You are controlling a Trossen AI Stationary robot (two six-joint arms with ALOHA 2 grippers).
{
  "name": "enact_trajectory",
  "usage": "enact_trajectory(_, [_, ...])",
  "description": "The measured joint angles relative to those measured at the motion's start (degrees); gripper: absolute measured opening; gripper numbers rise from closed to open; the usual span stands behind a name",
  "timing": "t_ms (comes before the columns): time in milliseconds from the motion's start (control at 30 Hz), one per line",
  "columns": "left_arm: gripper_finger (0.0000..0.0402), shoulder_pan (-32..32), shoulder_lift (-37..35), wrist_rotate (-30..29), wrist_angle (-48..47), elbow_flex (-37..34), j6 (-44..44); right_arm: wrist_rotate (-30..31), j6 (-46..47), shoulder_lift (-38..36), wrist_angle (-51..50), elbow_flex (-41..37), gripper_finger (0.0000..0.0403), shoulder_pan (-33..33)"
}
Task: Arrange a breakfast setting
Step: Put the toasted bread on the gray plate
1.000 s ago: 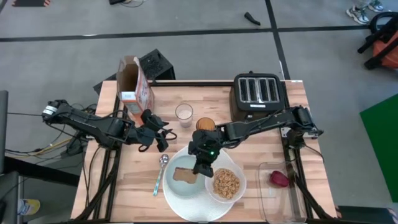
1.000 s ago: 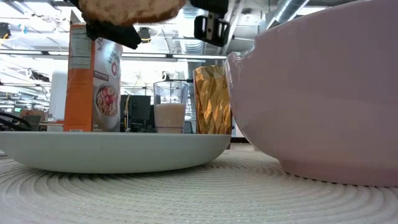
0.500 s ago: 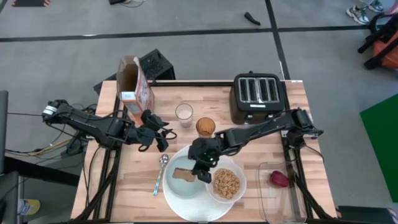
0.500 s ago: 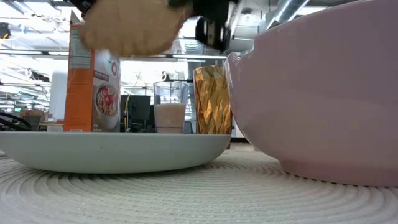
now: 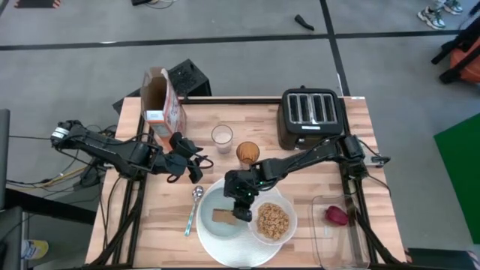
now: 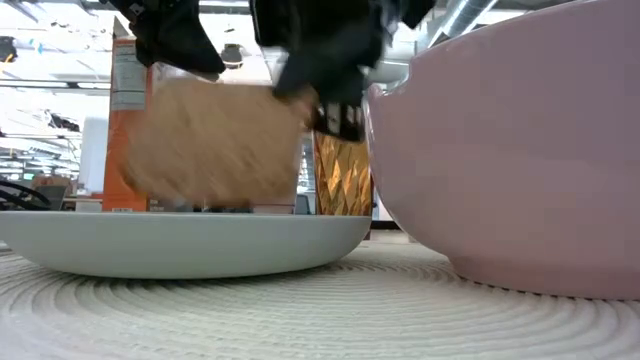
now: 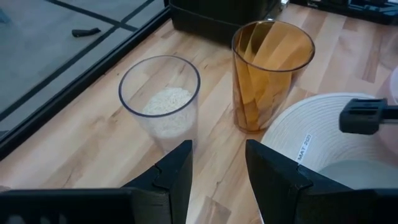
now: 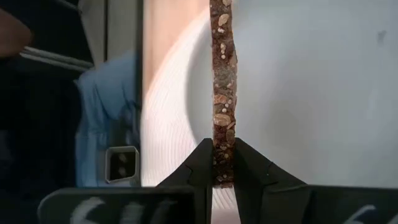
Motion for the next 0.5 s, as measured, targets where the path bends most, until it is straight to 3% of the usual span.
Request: enact_trajectory(500, [0.0137,0.0,0.0,0.6,-0.1,0.0,0.0,-2.8,1.3,3.2,0.4,0.1,0.0063,-0.5])
